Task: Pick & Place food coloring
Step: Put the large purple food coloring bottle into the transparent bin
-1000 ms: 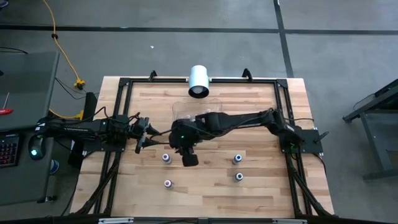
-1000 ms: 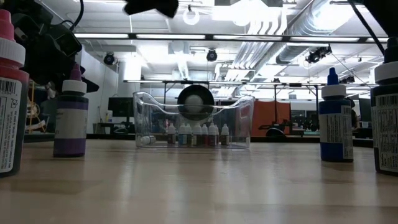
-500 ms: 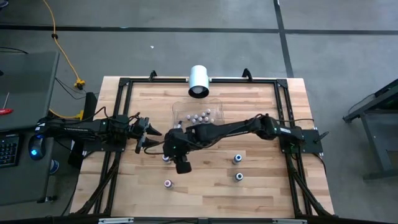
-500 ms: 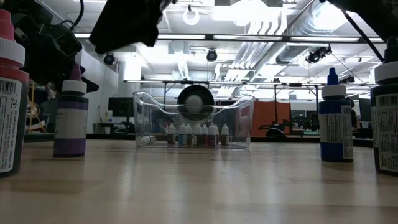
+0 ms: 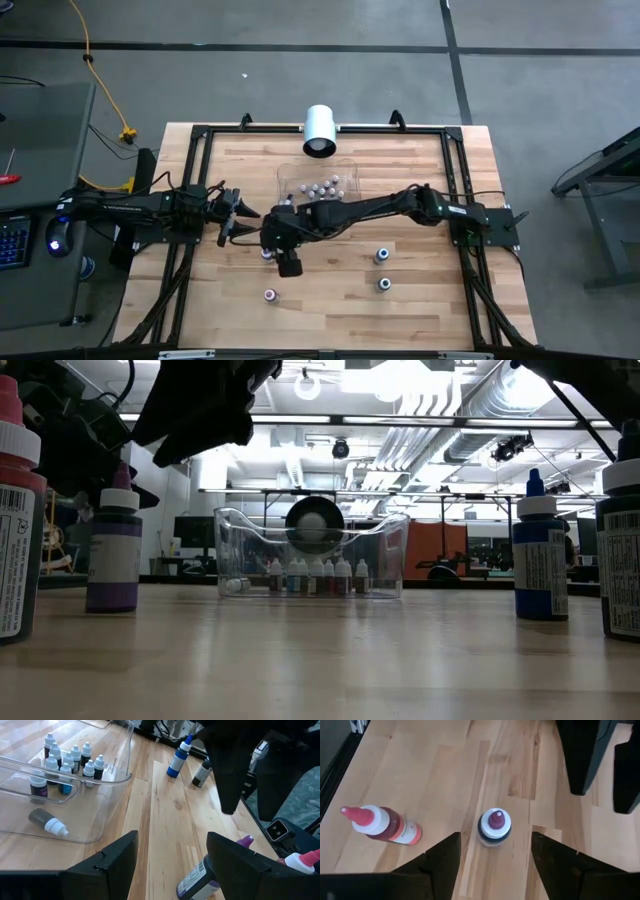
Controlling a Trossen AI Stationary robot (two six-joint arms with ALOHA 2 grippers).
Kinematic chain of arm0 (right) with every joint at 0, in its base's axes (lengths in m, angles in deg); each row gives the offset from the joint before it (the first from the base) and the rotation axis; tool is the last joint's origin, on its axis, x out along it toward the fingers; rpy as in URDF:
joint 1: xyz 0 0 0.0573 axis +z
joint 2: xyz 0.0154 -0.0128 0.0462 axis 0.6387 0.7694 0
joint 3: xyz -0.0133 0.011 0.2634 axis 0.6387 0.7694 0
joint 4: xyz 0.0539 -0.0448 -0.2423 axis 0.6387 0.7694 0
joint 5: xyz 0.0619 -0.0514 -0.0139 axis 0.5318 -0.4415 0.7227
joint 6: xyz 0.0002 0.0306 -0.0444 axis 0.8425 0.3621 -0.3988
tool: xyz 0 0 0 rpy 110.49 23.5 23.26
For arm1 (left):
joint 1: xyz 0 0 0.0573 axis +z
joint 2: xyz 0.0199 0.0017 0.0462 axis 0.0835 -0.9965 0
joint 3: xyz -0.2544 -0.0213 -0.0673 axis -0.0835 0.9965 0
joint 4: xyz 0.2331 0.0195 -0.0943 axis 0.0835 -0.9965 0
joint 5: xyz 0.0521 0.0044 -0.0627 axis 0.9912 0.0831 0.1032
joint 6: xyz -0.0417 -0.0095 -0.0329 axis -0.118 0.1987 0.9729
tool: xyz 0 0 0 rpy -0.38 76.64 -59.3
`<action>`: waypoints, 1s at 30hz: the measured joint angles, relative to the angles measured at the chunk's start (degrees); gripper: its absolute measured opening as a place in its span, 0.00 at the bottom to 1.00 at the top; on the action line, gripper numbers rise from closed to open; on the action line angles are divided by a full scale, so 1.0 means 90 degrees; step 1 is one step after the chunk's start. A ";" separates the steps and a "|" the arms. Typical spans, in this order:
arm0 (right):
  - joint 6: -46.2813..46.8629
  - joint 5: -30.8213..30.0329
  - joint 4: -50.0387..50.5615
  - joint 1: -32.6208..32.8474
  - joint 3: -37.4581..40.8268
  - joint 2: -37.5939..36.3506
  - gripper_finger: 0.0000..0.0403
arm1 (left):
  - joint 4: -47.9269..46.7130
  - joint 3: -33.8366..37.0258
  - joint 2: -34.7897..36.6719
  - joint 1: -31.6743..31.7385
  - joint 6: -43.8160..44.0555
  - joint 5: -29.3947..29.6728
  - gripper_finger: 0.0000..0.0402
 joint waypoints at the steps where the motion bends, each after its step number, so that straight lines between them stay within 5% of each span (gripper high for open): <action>1: 0.0038 0.0029 -0.0035 0.0000 0.0000 0.0034 0.57 | 0.0000 -0.0002 0.0000 0.0001 -0.0002 0.0000 0.58; 30: 0.0317 -0.0010 -0.0755 0.0000 -0.0002 0.0665 0.58 | -0.0005 -0.0001 0.0000 0.0001 -0.0002 0.0151 0.58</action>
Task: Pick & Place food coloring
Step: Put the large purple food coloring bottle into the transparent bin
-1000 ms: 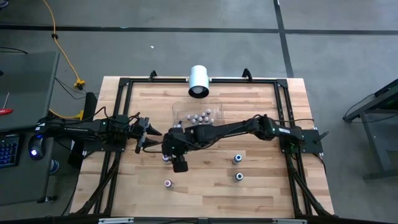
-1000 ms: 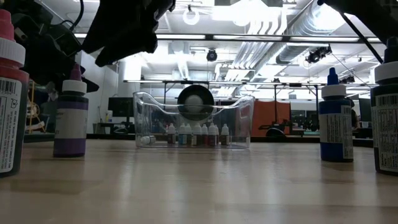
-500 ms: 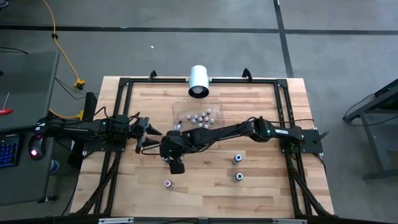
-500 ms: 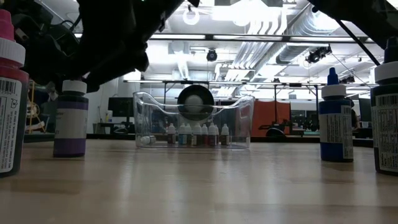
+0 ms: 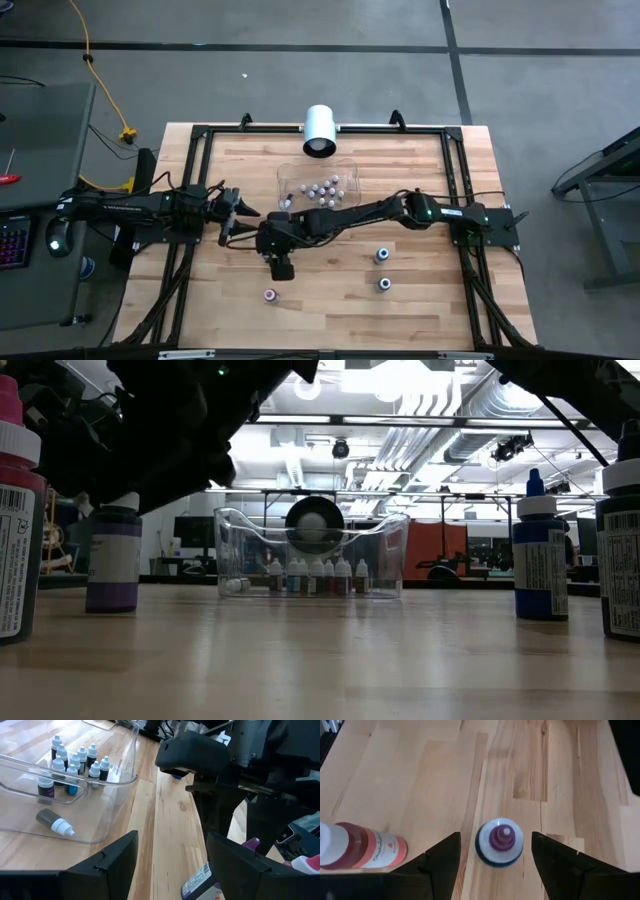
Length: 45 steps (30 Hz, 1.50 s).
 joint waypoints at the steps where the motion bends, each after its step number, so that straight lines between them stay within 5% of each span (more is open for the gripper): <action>1: 0.0000 -0.0004 -0.0039 0.0000 0.0000 0.0000 0.58 | 0.0000 0.0000 0.0000 0.0001 0.0001 0.0000 0.58; 20: 0.0176 0.0019 -0.0166 0.0001 0.0000 0.0000 0.57 | 0.0000 0.0001 0.0000 0.0000 0.0000 0.0015 0.58; 45: 0.0165 0.0170 0.0008 0.0005 0.0000 0.0000 0.28 | 0.0000 0.0001 0.0001 0.0000 0.0001 0.0017 0.58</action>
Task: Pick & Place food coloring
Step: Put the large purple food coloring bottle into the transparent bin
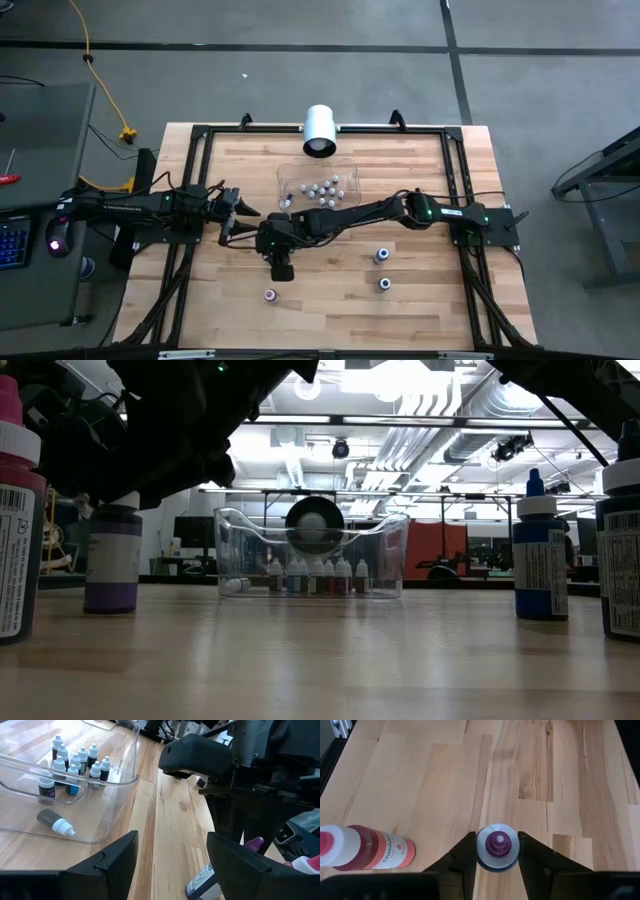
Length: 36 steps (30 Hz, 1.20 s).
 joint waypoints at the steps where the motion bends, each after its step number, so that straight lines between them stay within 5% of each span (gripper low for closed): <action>1: 0.0000 0.0000 0.0001 0.0000 0.0000 0.0000 0.28 | 0.0000 -0.0001 0.0001 0.0001 0.0000 0.0000 0.58; 25: 0.0339 0.0008 -0.0099 0.0002 0.0000 -0.0074 0.28 | 0.0002 0.0000 0.0002 0.0000 0.0001 0.0000 0.58; 36: 0.0825 -0.0196 0.0797 0.0015 -0.0005 -0.0735 0.28 | 0.0001 0.0000 0.0002 0.0000 -0.0001 0.0000 0.58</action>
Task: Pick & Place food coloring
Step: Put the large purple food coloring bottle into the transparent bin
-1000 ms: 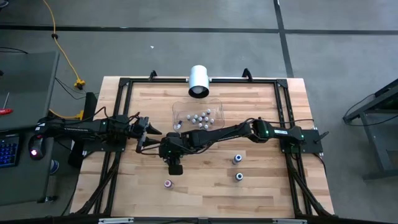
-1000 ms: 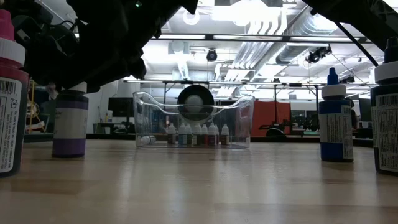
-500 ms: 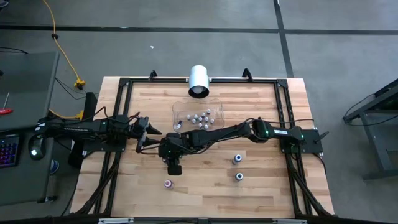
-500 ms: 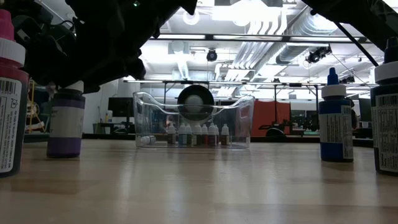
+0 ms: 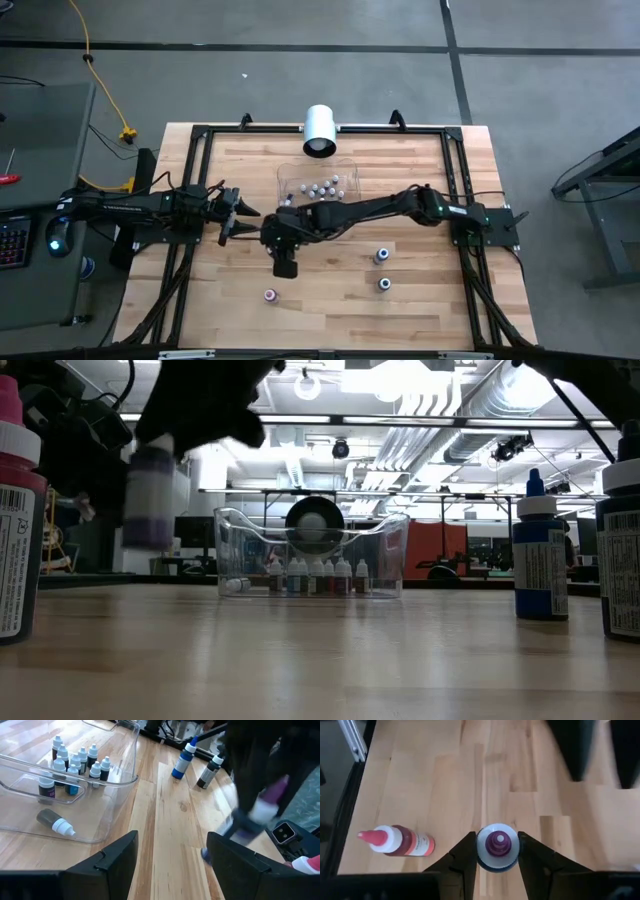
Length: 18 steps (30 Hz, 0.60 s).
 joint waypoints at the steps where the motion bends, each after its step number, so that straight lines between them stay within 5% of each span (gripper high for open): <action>1: 0.0059 -0.0059 0.0062 0.0000 0.0000 -0.0084 0.28 | 0.0001 0.0000 0.0000 -0.0001 0.0002 0.0000 0.58; 18: 0.1394 -0.2007 0.1394 -0.0145 -0.0005 -0.1261 0.28 | 0.0001 0.0000 0.0000 0.0001 0.0000 -0.0003 0.58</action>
